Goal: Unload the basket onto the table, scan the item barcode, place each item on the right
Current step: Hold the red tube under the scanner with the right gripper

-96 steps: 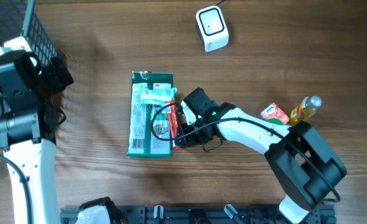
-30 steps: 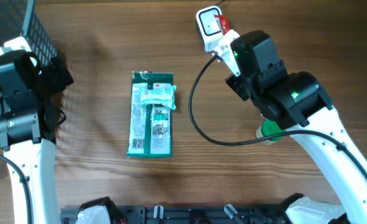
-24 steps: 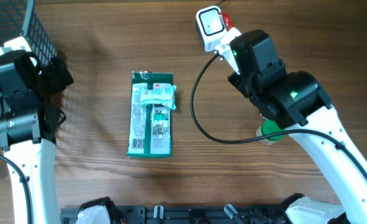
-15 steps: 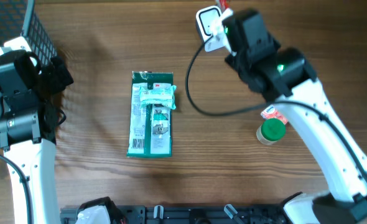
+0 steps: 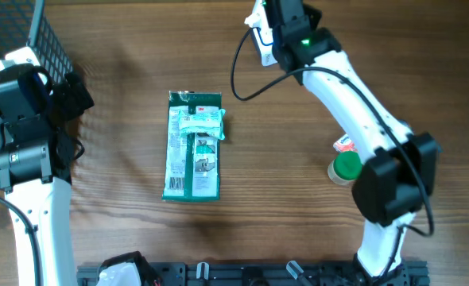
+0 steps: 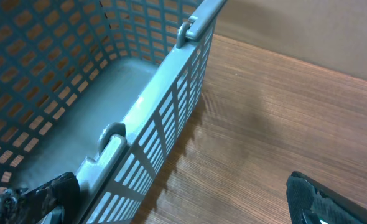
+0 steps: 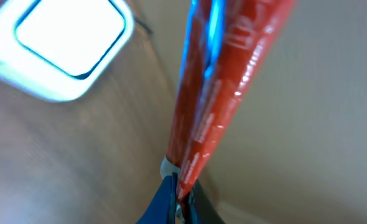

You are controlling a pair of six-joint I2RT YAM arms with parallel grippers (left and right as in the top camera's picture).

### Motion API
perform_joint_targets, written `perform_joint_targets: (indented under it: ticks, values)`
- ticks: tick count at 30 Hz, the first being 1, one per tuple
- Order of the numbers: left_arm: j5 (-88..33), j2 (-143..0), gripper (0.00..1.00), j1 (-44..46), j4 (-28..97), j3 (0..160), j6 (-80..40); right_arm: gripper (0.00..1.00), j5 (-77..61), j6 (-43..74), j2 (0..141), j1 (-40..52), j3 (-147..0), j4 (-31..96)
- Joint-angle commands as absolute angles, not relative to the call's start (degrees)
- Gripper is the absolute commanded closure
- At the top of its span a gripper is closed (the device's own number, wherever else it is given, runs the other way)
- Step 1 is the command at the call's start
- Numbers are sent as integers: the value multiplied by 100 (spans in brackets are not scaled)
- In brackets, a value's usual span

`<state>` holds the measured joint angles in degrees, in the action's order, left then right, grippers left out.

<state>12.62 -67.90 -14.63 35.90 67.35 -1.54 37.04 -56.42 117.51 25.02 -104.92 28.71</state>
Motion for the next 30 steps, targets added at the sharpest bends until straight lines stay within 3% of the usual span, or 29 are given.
perform_joint_targets:
  ticks: [1,16,30]
  values:
    - [950,-7019,0,-1492,3887,6418,-384,96,4543,-6469,12368,2427,-10551,2300]
    - [950,-7019,0,-1492,3887,6418,-384,96,5092,-6606,13655,2198,-10543,1629]
    - [952,-7019,0,-1492,3887,6418,-384,96,5157,-6910,13743,2259,-10536,2316]
